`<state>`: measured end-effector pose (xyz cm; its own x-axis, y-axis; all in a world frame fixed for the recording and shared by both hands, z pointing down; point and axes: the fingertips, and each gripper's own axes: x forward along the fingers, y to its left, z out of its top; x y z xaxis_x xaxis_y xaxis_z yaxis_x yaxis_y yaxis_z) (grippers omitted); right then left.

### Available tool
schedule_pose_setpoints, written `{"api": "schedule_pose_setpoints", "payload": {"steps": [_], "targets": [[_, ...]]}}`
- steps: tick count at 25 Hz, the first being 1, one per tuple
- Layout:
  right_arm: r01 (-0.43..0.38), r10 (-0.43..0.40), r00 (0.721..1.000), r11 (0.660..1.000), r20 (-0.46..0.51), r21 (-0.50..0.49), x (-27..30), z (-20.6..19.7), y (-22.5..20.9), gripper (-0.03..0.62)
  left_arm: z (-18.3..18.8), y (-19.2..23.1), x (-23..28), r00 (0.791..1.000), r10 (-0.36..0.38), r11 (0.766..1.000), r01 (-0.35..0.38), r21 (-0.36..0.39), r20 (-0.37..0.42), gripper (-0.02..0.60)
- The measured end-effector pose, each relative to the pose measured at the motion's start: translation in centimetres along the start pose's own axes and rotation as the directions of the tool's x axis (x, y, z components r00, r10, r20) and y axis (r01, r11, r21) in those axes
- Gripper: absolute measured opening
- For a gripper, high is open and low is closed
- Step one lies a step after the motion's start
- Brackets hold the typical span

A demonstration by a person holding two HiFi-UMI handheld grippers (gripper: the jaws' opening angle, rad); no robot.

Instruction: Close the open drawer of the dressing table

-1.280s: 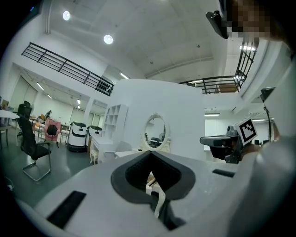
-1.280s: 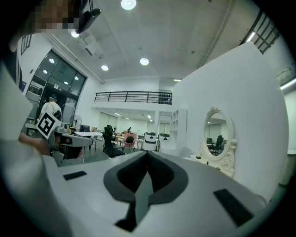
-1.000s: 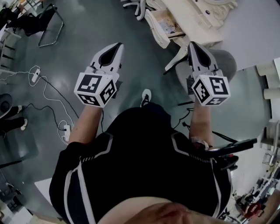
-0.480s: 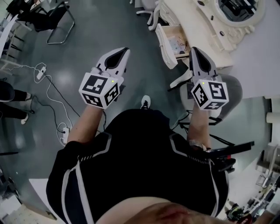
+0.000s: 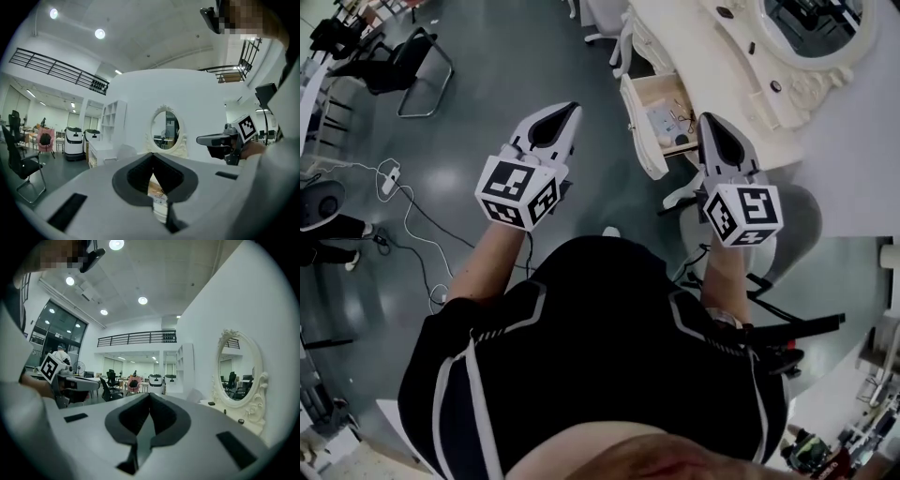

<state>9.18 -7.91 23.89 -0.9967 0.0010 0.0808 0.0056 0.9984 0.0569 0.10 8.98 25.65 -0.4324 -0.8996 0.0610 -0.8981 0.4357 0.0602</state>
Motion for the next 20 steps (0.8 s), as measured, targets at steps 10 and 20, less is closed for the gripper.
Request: {"api": "schedule_pose_setpoints", "payload": {"steps": [10,20], "targets": [[0.048,-0.048,0.999,0.999,0.013,0.020,1.6,0.4,-3.0,0.005,1.8,1.2,5.9,0.997,-0.071,0.994,0.070,0.086,0.005,0.005],[0.253,-0.251,0.967,0.967,-0.030,0.041,5.2,-2.8,-8.5,0.005,-1.9,3.8,15.9,0.961,-0.274,0.961,0.276,0.033,-0.041,0.004]]}}
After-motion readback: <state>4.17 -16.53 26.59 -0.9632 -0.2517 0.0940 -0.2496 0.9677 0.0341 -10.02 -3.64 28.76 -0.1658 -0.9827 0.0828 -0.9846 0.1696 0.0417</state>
